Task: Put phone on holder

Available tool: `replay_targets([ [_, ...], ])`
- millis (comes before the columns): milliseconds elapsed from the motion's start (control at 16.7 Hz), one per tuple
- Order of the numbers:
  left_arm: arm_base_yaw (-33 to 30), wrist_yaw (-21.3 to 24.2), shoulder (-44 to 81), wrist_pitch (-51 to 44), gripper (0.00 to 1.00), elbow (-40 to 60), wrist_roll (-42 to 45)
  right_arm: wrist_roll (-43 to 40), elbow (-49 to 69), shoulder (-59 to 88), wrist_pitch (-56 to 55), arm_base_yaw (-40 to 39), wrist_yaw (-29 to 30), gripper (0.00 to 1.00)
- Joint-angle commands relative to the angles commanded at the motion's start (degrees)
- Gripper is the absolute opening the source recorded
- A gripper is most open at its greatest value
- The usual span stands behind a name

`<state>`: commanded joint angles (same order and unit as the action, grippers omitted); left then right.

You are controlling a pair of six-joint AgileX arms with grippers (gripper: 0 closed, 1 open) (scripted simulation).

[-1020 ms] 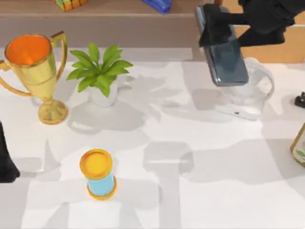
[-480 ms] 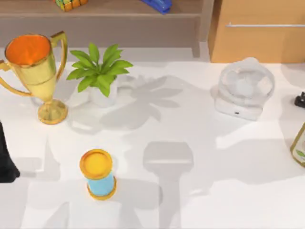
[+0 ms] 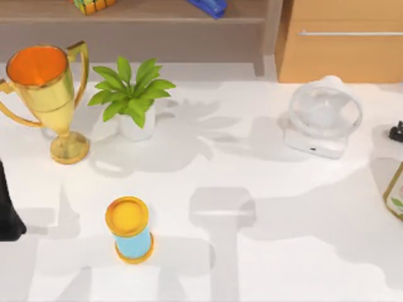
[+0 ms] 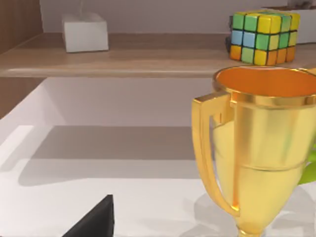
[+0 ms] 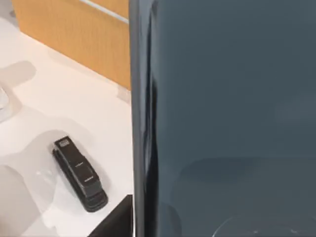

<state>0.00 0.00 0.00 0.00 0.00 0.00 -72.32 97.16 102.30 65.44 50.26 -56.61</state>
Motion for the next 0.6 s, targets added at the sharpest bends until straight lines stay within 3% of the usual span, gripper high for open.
replay_targets([
  [300,0.0,0.0,0.0,0.0,1.00,0.0,0.0,-14.8,-6.4,4.3,3.3,11.4,-6.1,0.00],
  [600,0.0,0.0,0.0,0.0,1.00,0.0,0.0,-19.4,-9.1,6.4,4.5,14.7,-7.9,0.00],
])
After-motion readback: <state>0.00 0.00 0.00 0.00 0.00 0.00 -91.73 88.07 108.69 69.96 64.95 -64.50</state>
